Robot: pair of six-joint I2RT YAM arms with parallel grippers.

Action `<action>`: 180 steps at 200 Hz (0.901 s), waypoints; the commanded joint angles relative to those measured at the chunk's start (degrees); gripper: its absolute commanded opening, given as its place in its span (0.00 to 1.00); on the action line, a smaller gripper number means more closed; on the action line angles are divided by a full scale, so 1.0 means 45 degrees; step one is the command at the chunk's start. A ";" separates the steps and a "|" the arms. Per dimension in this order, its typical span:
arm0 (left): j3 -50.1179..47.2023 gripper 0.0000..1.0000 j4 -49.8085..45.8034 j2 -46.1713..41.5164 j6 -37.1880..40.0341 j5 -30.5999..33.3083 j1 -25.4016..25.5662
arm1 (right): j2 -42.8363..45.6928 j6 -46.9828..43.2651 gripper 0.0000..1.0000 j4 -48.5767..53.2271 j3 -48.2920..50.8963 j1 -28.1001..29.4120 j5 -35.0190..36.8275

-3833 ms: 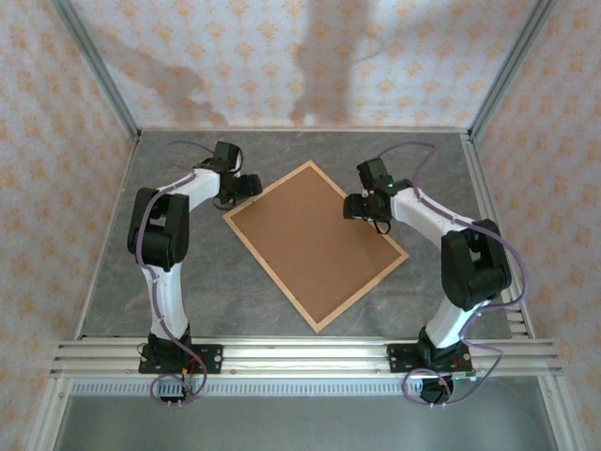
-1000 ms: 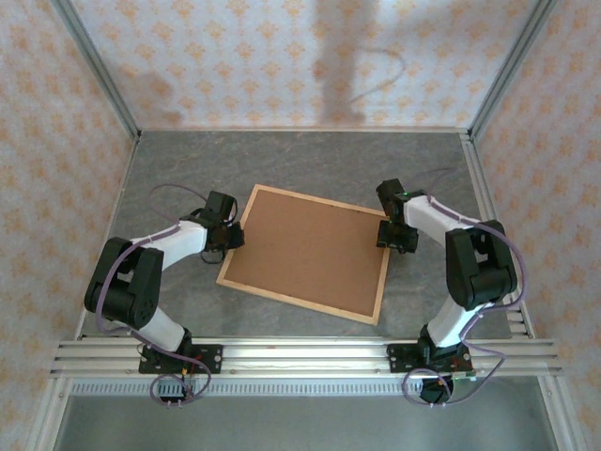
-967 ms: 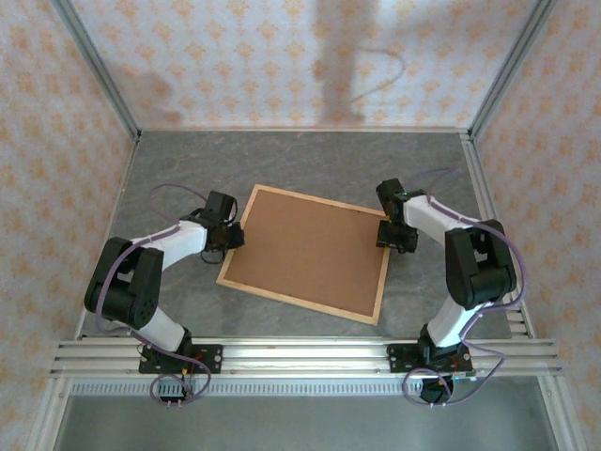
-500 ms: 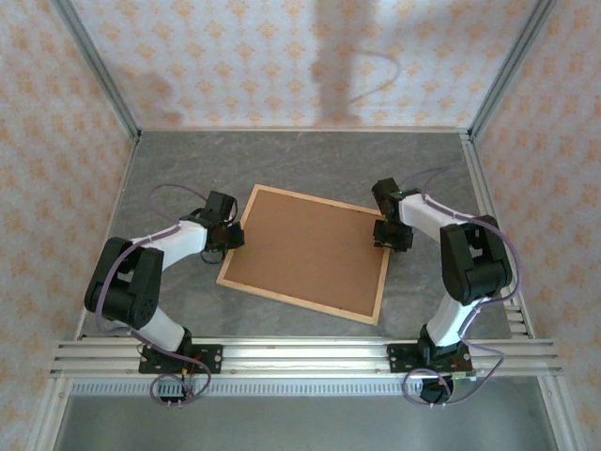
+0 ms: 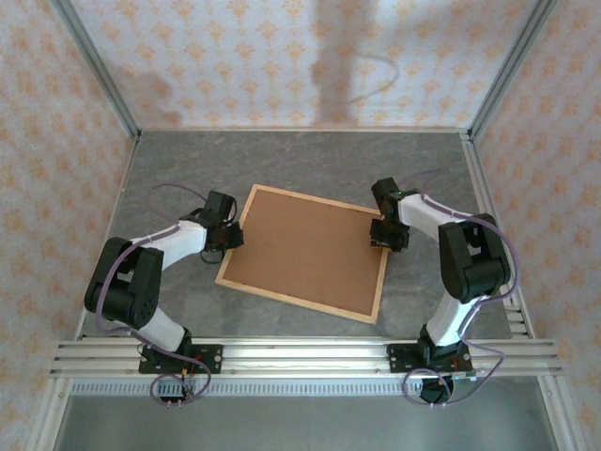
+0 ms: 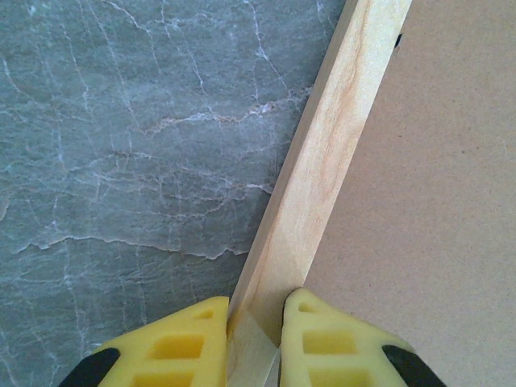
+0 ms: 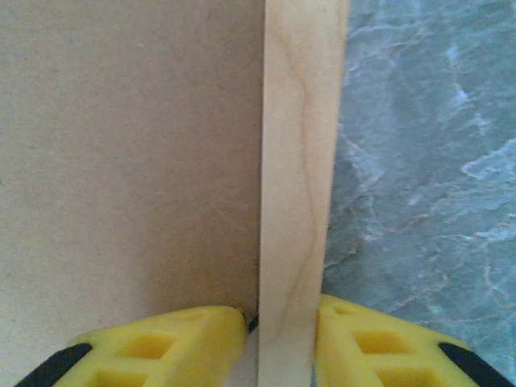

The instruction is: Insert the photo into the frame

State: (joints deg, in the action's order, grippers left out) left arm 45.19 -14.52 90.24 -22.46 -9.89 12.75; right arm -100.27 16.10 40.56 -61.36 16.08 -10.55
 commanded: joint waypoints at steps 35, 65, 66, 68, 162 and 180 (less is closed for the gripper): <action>-0.0563 0.16 -0.1293 0.0563 -0.0182 0.0252 0.0119 | -0.0671 -0.0287 0.36 -0.1228 0.0321 0.0381 -0.2040; -0.0558 0.16 -0.1339 0.0553 -0.0197 0.0332 0.0118 | -0.0553 -0.0319 0.36 -0.0983 0.0132 0.0369 -0.1901; -0.0554 0.16 -0.1331 0.0553 -0.0191 0.0327 0.0117 | -0.0542 -0.0337 0.37 -0.0983 0.0126 0.0371 -0.1878; -0.0561 0.16 -0.1335 0.0543 -0.0206 0.0339 0.0115 | -0.0499 -0.0345 0.37 -0.0926 0.0117 0.0377 -0.1852; -0.0574 0.14 -0.1414 0.0547 -0.0483 0.0635 0.0115 | 0.2046 -0.0349 0.53 0.1590 0.0031 0.0141 0.0746; -0.0597 0.13 -0.1461 0.0448 -0.0592 0.0779 0.0125 | 0.2263 -0.0282 0.50 0.1925 0.0153 0.0085 0.0820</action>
State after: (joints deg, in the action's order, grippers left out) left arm 45.19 -14.61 90.21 -22.68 -8.45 12.78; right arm -92.47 14.17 44.73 -61.60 17.02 -9.98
